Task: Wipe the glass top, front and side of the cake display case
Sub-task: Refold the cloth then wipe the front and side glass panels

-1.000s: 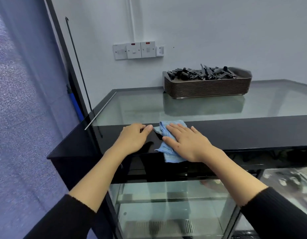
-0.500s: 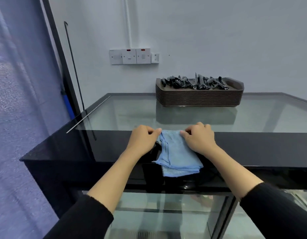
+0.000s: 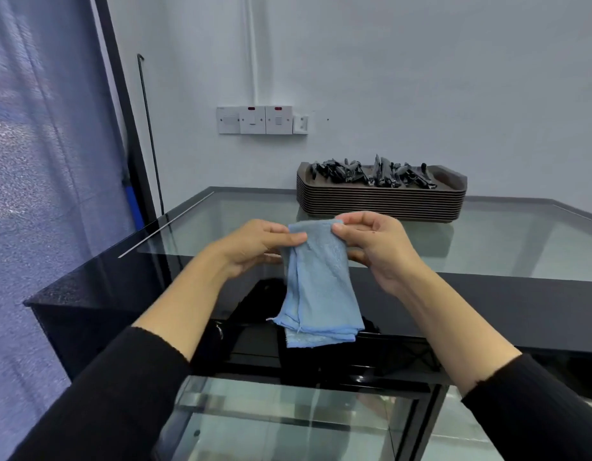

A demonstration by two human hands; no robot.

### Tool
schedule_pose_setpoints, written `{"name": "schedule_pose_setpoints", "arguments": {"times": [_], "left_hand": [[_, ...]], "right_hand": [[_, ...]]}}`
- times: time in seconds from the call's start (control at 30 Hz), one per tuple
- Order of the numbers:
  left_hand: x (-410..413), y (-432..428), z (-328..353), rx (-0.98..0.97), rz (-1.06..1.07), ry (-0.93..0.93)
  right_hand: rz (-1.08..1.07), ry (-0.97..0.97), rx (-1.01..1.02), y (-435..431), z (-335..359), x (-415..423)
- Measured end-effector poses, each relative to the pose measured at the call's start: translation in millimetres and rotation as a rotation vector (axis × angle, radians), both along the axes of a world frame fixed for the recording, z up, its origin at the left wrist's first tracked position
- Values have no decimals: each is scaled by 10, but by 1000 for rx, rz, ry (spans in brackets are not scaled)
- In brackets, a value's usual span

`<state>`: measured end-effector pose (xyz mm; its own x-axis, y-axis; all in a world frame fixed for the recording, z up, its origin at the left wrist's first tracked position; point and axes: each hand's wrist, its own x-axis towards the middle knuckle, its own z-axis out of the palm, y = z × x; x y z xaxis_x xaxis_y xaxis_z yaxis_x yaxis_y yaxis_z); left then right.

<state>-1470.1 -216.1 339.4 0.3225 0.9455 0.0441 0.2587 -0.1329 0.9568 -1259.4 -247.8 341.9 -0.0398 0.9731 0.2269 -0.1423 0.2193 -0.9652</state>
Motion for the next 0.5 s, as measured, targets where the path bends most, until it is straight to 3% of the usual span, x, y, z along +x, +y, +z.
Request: {"name": "schedule_pose_setpoints", "arguments": {"times": [0.3,0.5], "left_hand": [[134,-6,669,258,109,-179],[129,-185,230,170,30,-67]], "right_hand": [[-114,59,194,12,679,-6],[-213,-63,1,-282,150,35]]}}
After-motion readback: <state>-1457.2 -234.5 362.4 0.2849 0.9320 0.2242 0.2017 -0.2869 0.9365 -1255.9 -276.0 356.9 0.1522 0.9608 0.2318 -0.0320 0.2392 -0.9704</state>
